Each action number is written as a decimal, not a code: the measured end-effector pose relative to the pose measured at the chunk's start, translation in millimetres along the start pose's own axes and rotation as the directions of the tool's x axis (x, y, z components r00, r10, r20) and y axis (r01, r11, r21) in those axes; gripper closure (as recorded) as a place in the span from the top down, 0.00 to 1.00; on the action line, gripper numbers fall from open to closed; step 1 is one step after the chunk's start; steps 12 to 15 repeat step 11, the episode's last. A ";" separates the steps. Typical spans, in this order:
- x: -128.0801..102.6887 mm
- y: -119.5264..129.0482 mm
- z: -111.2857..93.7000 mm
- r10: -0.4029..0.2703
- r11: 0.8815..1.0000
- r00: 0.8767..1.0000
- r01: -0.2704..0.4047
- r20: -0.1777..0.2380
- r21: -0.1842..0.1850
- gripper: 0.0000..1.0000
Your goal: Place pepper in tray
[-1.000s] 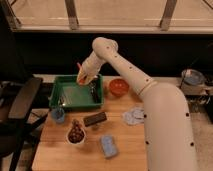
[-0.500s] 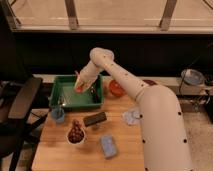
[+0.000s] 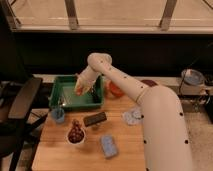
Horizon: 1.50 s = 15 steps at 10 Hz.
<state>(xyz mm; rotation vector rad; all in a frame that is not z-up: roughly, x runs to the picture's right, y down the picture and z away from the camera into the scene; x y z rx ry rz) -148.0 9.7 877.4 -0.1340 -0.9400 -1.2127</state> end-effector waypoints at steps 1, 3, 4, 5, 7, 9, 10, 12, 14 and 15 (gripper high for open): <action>2.6 3.6 -0.2 0.014 1.000 1.000 -0.014 -0.009 -0.003 0.25; 7.0 11.2 0.8 0.040 0.999 0.999 -0.040 -0.025 -0.012 0.45; 8.3 15.1 2.3 0.052 0.998 0.998 -0.053 -0.030 -0.018 0.56; 8.2 17.8 5.3 0.062 0.998 0.998 -0.062 -0.030 -0.023 0.64; 8.1 22.2 10.3 0.081 0.996 0.996 -0.082 -0.027 -0.033 0.74; 8.5 27.6 8.9 0.094 0.995 0.995 -0.095 -0.027 -0.036 0.74; 8.1 26.5 9.5 0.092 0.995 0.995 -0.093 -0.026 -0.036 0.74; 7.9 25.4 10.2 0.091 0.995 0.996 -0.092 -0.025 -0.036 0.74; 7.9 25.4 10.2 0.091 0.995 0.996 -0.092 -0.025 -0.036 0.74; 7.9 25.4 10.2 0.091 0.995 0.996 -0.092 -0.025 -0.036 0.74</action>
